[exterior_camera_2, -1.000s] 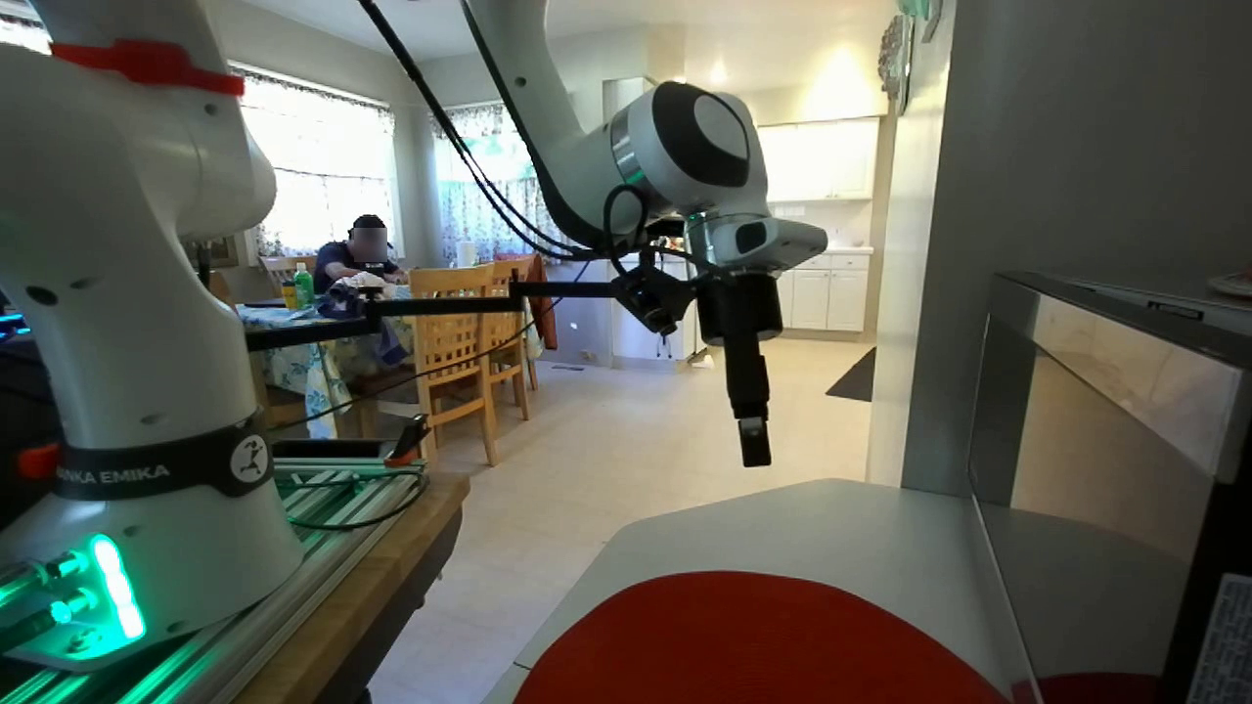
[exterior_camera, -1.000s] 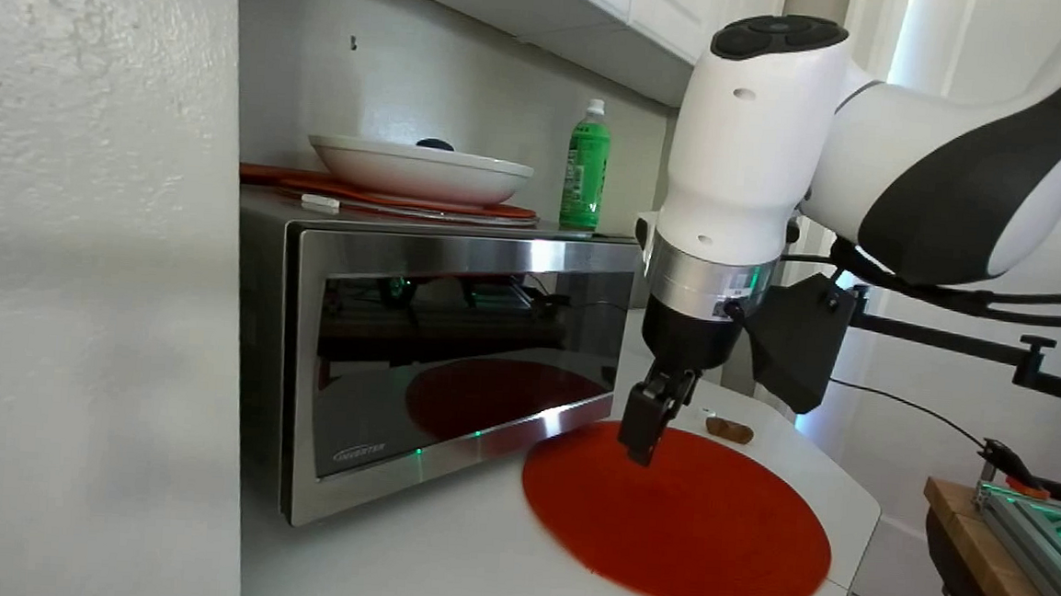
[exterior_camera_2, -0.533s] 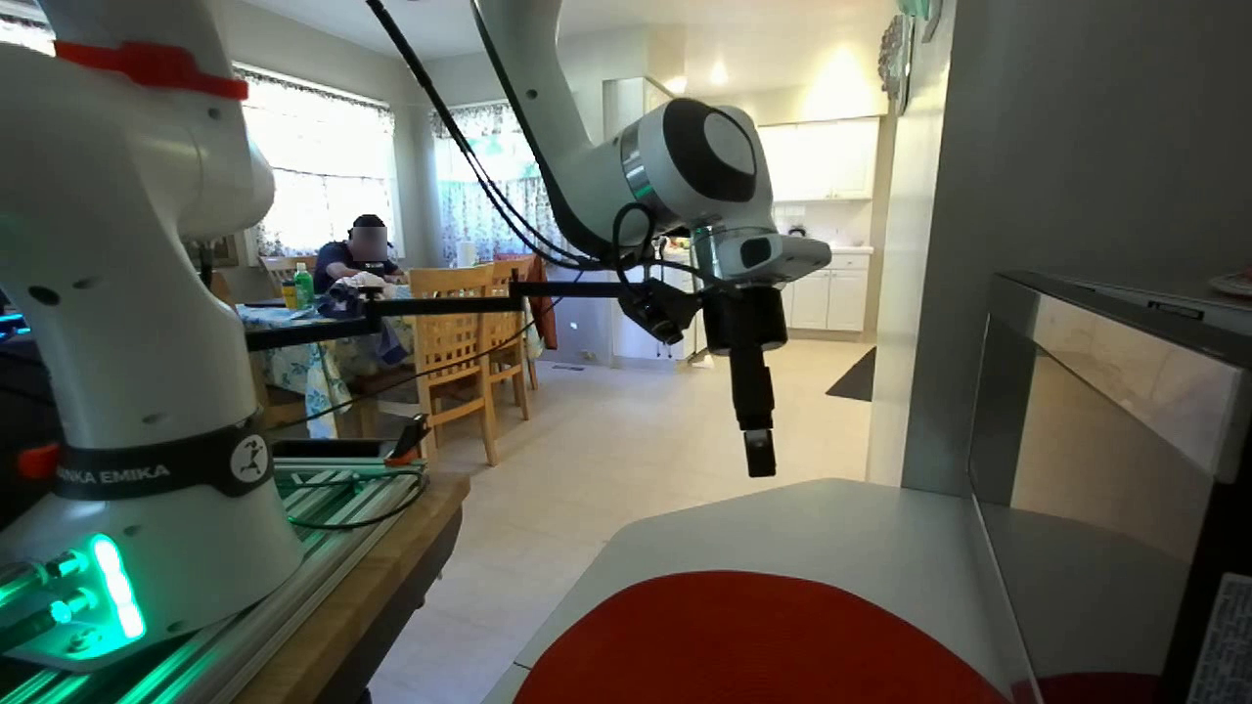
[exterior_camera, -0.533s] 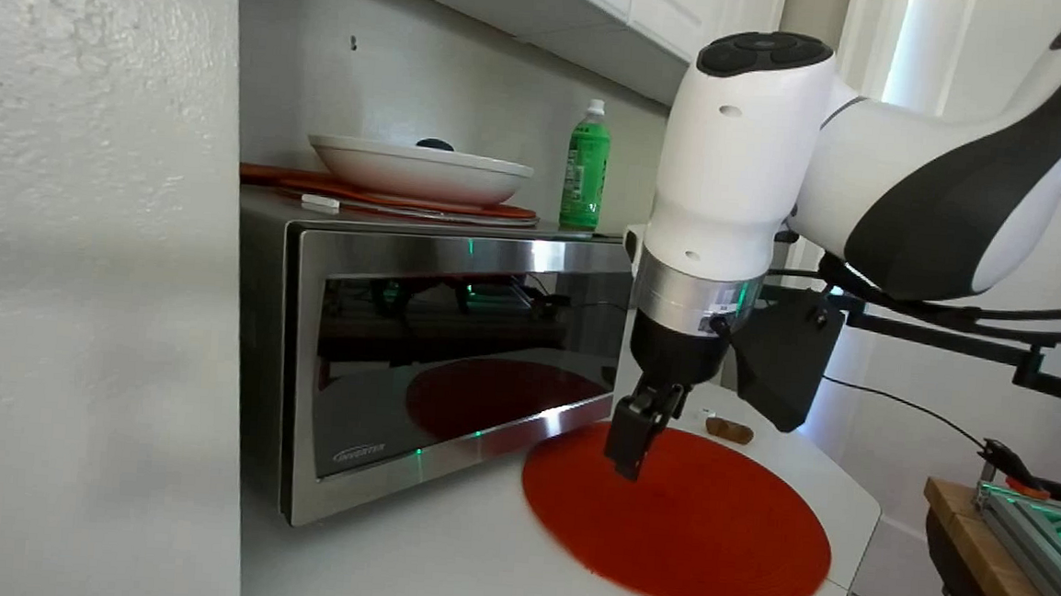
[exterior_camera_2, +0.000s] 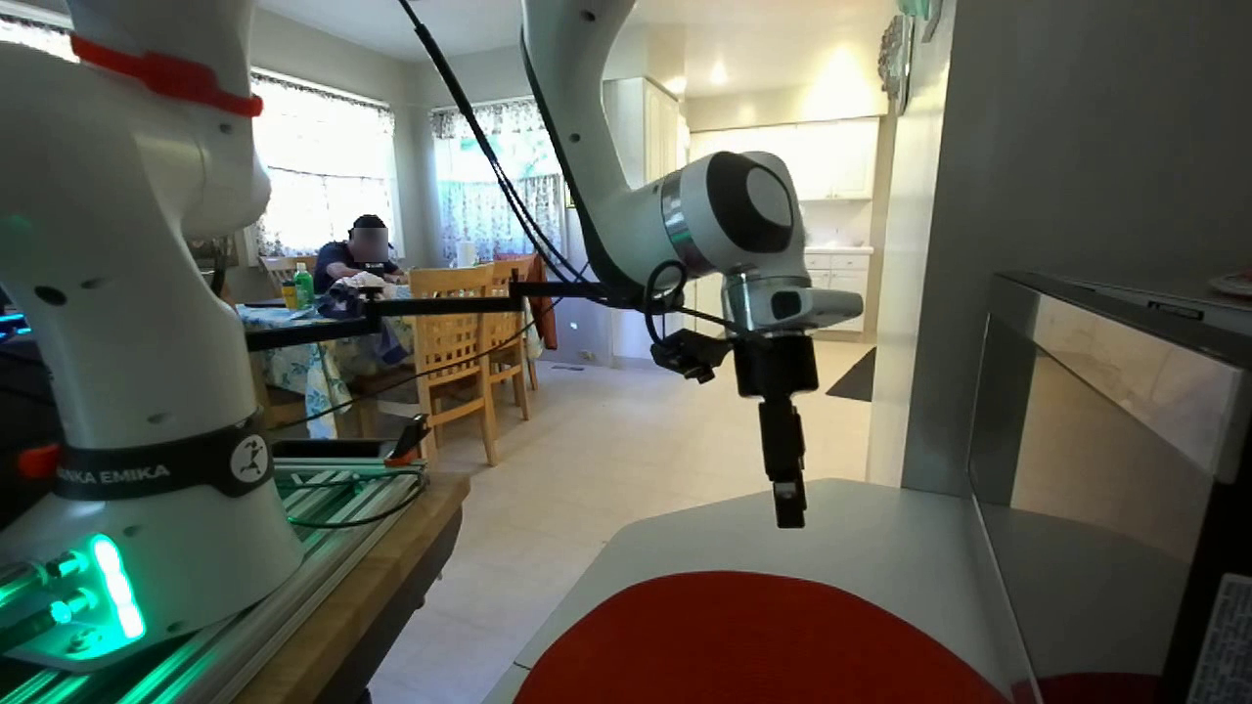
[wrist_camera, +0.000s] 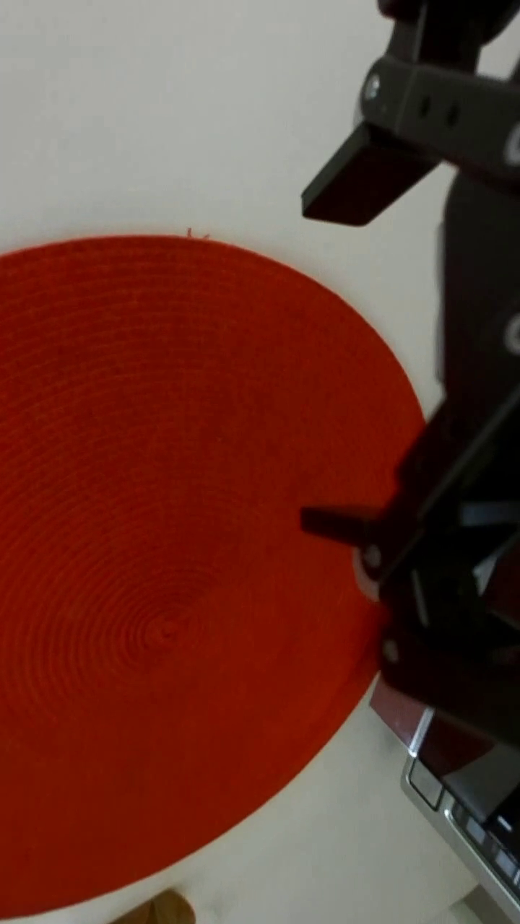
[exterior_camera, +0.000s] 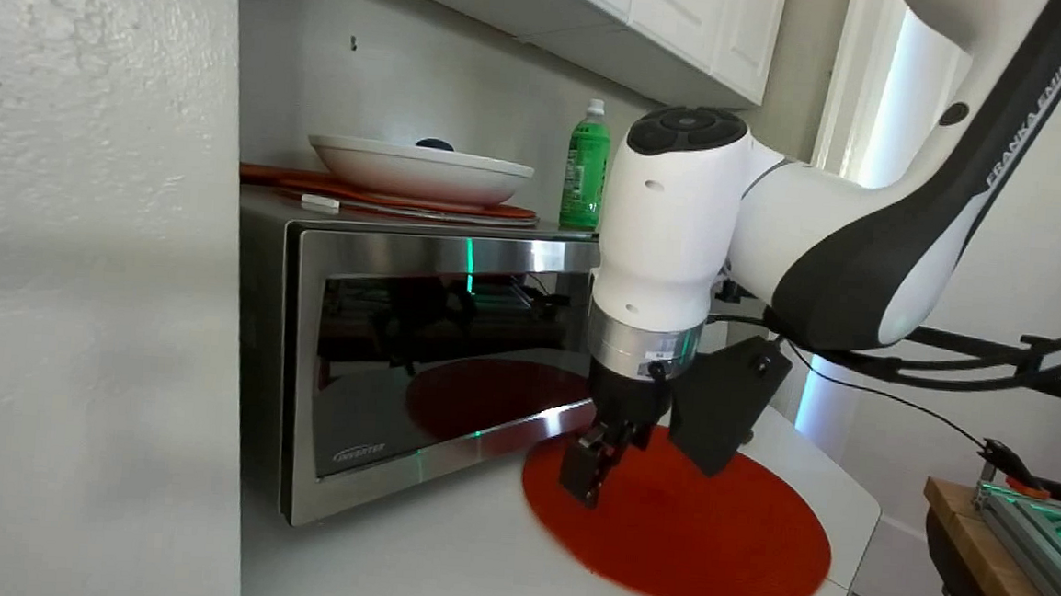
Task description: Move the red placemat to the left.
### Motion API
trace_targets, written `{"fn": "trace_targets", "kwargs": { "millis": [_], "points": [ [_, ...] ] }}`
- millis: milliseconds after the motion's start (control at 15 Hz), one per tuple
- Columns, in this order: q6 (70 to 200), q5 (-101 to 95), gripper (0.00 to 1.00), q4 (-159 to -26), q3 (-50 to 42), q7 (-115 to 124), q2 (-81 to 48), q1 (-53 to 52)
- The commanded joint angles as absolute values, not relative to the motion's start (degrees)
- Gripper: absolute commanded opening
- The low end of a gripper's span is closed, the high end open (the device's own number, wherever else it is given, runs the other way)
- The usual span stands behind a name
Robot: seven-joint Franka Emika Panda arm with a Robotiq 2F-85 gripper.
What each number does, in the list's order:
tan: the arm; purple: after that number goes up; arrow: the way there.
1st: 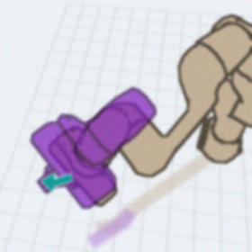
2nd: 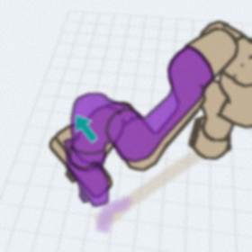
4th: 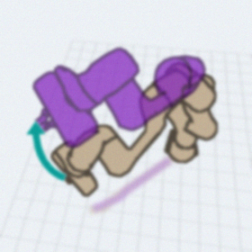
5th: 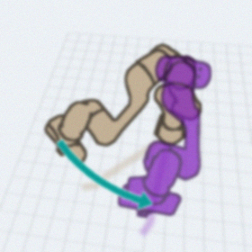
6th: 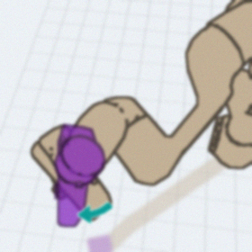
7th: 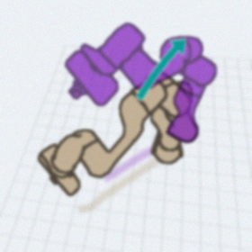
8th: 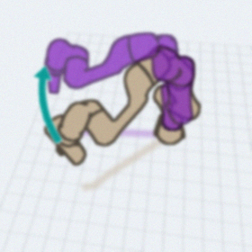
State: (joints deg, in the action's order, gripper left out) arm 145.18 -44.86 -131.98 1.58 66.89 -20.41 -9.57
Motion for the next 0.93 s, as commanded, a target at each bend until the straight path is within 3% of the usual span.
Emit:
{"fn": "trace_targets", "kwargs": {
  "millis": [0,867],
  "points": [
    [147.00,-46.64,1.00,-127.69,-1.19,70.00,-24.72,-11.87],
    [141.55,-40.45,1.00,-118.32,-2.58,68.16,-35.74,-15.69]
  ]
}}
